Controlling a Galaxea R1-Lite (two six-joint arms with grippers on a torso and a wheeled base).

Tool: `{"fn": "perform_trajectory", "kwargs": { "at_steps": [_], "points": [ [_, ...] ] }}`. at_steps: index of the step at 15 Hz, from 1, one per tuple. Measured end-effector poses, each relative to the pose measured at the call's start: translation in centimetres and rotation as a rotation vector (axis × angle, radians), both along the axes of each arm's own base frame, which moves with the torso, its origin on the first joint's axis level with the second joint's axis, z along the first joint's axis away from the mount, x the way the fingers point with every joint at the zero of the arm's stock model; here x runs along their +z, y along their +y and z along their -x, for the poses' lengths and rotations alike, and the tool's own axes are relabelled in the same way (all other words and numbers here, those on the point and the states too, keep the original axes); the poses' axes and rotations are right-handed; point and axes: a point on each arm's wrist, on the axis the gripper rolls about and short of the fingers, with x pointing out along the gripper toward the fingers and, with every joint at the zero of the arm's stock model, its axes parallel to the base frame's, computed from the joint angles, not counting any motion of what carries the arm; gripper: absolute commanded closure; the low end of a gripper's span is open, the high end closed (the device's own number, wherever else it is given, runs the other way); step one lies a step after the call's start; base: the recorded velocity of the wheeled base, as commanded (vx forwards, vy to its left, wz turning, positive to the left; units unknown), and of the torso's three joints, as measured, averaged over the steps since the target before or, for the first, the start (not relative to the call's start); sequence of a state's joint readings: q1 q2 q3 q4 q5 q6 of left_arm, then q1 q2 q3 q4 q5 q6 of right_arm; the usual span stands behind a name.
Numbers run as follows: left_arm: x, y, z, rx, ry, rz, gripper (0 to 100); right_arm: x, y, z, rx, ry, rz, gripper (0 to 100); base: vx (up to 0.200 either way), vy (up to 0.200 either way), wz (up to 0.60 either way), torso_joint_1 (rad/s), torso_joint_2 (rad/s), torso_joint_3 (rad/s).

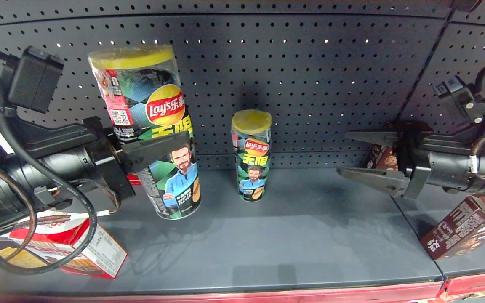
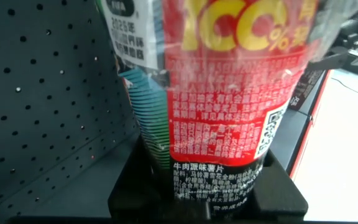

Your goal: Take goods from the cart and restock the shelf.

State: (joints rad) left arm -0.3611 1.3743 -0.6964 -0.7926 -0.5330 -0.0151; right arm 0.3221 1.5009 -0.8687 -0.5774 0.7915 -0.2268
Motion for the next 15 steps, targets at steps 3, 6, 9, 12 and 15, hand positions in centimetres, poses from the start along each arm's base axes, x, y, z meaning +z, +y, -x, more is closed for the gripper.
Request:
{"fn": "perform_trajectory", "kwargs": {
  "at_steps": [3, 6, 9, 12, 15],
  "points": [
    [-0.1, 0.0, -0.1, 0.003, 0.002, -0.001, 100, -0.1, 1.1, -2.6, 0.053, -0.025, -0.008, 0, 0.0, 0.0, 0.0, 0.0, 0.0, 0.0],
    [-0.1, 0.4, -0.2, 0.021, 0.004, -0.001, 100, -1.0, 2.7, -4.7, 0.15, -0.026, -0.007, 0, 0.0, 0.0, 0.0, 0.0, 0.0, 0.0],
    [-0.2, 0.6, -0.2, 0.025, 0.007, -0.002, 100, -2.1, 4.2, -6.4, 0.187, -0.023, -0.005, 0, 0.0, 0.0, 0.0, 0.0, 0.0, 0.0],
    [-0.2, 0.7, -0.2, 0.027, 0.008, -0.002, 100, -3.0, 5.4, -8.4, 0.197, -0.014, -0.002, 0, 0.0, 0.0, 0.0, 0.0, 0.0, 0.0],
    [-0.3, 0.7, -0.2, 0.03, 0.009, -0.002, 100, -4.1, 6.9, -9.8, 0.219, 0.001, 0.002, 0, 0.0, 0.0, 0.0, 0.0, 0.0, 0.0]
  ]
}}
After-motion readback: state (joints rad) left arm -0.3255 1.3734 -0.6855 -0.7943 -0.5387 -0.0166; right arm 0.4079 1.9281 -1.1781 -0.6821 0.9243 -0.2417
